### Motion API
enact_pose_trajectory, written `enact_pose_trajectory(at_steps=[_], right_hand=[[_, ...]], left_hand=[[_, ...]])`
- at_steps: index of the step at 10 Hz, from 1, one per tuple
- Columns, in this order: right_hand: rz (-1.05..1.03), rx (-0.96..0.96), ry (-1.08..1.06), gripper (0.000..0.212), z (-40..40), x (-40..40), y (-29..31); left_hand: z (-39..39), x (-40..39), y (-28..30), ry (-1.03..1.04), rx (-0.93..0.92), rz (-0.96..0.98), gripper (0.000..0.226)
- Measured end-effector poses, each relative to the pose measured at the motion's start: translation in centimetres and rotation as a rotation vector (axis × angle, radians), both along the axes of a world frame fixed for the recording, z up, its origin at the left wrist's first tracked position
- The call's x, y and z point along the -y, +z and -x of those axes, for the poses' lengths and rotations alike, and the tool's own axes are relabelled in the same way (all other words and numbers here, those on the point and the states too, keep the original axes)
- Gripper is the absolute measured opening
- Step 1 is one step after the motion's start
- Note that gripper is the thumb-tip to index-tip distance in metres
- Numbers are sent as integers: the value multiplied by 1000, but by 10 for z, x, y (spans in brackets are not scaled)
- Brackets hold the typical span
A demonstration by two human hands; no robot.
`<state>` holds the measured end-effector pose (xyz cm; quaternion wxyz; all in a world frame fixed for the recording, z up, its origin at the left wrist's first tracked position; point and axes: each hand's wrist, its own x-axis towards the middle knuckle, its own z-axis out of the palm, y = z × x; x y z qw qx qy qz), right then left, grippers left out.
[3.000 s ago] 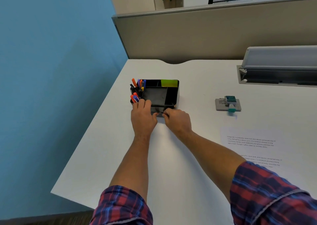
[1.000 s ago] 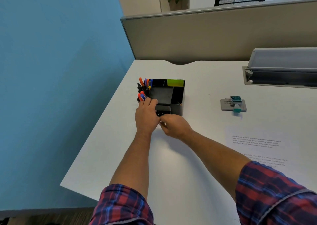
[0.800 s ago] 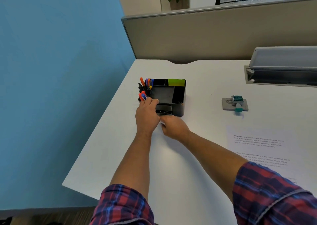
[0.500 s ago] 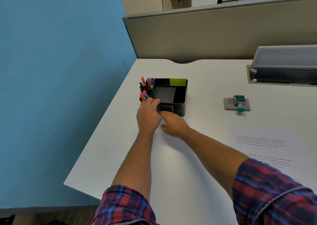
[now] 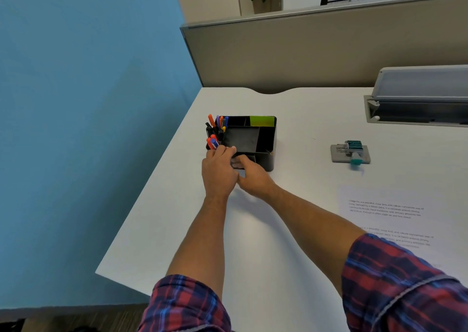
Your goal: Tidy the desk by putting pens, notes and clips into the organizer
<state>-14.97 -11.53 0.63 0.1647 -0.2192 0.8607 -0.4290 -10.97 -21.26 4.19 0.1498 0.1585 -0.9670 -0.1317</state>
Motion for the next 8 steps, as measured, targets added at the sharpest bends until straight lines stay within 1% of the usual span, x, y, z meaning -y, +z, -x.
enact_pose_trajectory(at_steps=[1, 2, 3, 4, 5, 6, 7, 8], right_hand=[[-46, -22, -3, 56, -2, 1, -1], [-173, -94, 21, 67, -6, -6, -3], [-234, -117, 27, 66, -12, -22, -6], [-253, -194, 31, 53, -20, -40, -1], [-255, -279, -7, 45, -26, -60, 2], [-256, -367, -56, 41, -34, -85, 4], [-273, -518, -78, 42, -39, -114, -3], [-336, -644, -131, 50, -44, -139, -5]], left_hand=[[0, 1, 3, -12, 28, 18, 53], [1, 2, 5, -37, 60, 58, 57], [-1, 2, 5, -54, 89, 108, 62], [-6, -1, 4, -56, 130, 147, 68], [-15, -4, 1, -69, 173, 180, 79], [-30, -12, -2, -74, 161, 192, 79], [-45, -28, -10, -80, 49, 176, 70], [-55, -50, -12, -99, -25, 168, 69]])
